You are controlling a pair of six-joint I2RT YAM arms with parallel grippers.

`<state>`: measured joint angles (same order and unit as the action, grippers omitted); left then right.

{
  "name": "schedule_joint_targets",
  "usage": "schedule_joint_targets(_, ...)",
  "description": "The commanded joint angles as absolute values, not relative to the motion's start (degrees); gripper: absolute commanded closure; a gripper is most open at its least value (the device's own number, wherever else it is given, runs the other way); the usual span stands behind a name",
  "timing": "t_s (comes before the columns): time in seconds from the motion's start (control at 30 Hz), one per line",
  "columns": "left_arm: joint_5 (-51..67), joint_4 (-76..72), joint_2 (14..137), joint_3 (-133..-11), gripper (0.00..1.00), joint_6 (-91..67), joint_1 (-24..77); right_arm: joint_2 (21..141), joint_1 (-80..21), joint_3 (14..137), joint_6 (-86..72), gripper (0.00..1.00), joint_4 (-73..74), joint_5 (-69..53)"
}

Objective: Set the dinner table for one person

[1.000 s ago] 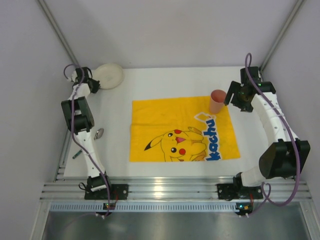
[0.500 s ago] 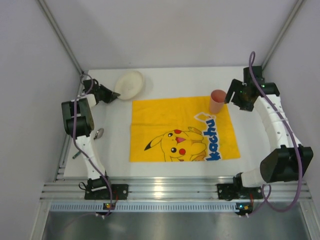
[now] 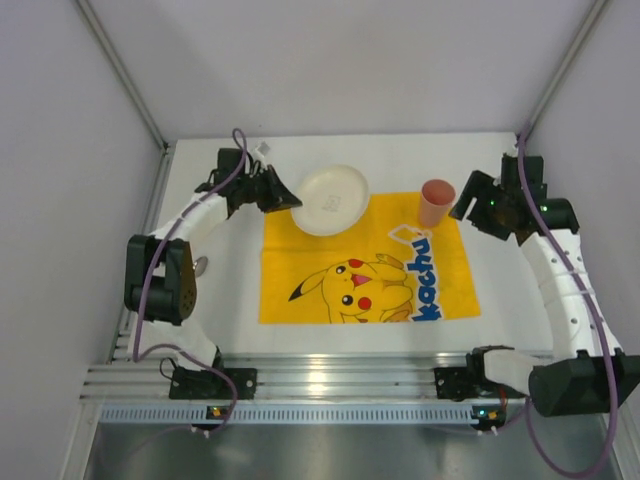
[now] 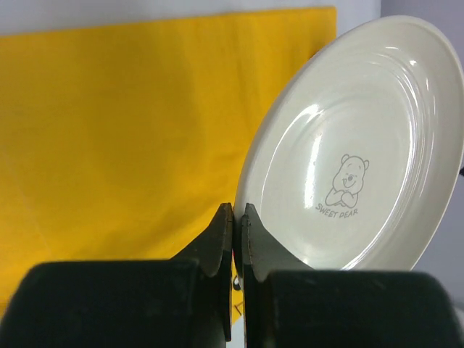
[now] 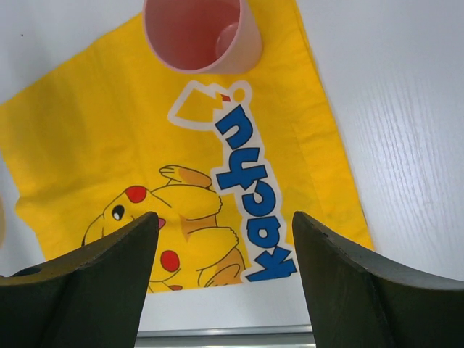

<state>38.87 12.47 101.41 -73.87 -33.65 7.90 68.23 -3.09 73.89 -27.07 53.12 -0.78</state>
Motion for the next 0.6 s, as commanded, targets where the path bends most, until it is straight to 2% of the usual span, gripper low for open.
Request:
schedule_joint_targets(0.0,36.57,17.93,97.04,-69.10,1.00,-29.88,10.01,63.03,-2.90,71.21,-28.12,0.25,52.03,-2.28)
schedule_joint_targets(0.23,30.51,15.48,96.85,-64.78,1.00,-34.53,19.84,57.31,-3.43,66.36,-28.74,0.25,53.17,-3.25)
schedule_joint_targets(0.3,29.11,10.47,97.64,-63.46,1.00,-38.65,22.66,55.91,-3.69,65.66,-28.83,0.25,53.87,-3.34)
schedule_joint_targets(0.57,15.57,12.83,103.09,-67.94,1.00,-41.84,28.21,53.44,-5.27,65.30,-27.86,0.25,56.69,-2.03)
